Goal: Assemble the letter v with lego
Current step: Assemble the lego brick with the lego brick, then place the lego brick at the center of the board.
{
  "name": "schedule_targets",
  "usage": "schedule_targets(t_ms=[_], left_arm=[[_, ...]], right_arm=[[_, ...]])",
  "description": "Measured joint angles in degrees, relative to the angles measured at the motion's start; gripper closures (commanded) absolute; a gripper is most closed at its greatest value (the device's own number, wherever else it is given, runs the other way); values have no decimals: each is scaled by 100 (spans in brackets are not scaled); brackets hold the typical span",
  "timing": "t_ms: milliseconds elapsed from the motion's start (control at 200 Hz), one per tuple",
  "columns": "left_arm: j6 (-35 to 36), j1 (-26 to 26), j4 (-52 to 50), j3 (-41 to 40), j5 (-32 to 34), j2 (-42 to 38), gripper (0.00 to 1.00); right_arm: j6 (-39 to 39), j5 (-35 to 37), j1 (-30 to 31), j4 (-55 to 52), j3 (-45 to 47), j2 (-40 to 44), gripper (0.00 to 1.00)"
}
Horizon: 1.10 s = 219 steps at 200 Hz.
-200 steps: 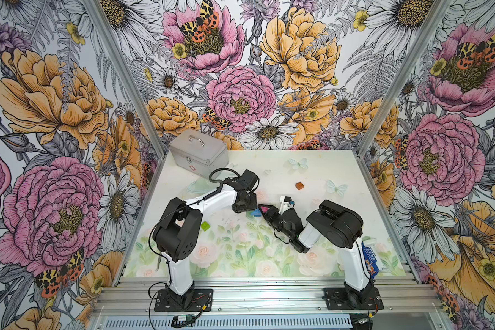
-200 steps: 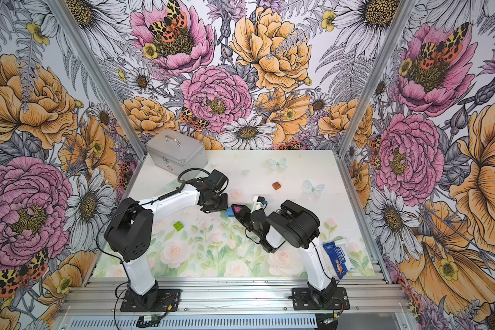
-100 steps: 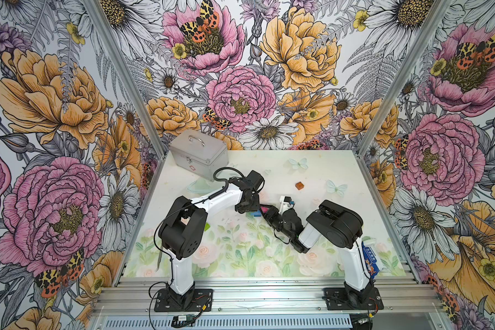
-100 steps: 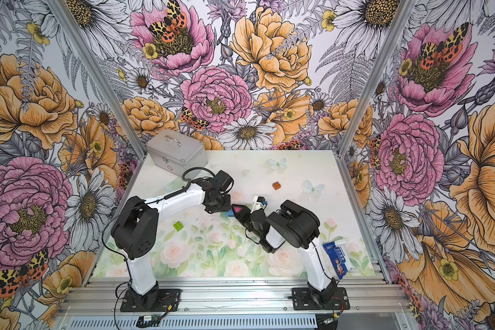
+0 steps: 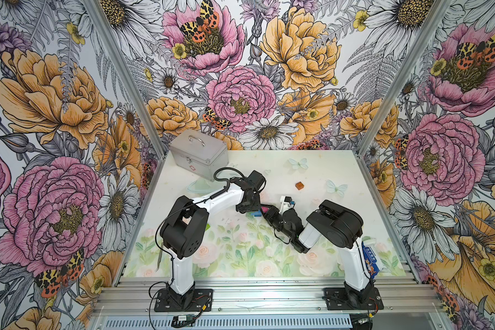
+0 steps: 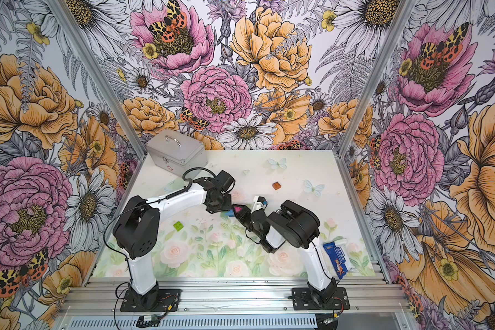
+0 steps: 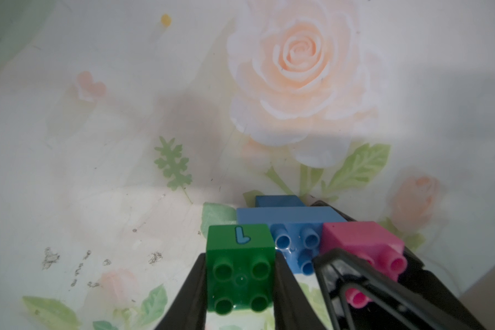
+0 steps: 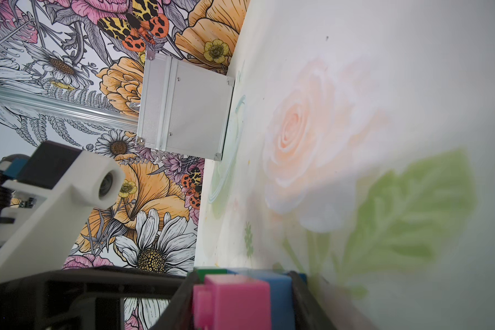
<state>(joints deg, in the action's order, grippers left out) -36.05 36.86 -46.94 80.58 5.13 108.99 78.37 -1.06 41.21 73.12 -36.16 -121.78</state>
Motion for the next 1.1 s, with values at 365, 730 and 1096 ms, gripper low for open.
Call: schedule_targets(t_ms=[365,730,1096], left_arm=[[-50,-184,-271,-90,107,-625,1],[214,-376,245,-1036,107,-2507,1],[629,-925,629,-2162,46,-3053,1]], right_arm=[[15,37,0,-96,74,103,64],[-9,39,0,-1510,-20,748,26],[-973,232,0,-4100,-160,2031,4]])
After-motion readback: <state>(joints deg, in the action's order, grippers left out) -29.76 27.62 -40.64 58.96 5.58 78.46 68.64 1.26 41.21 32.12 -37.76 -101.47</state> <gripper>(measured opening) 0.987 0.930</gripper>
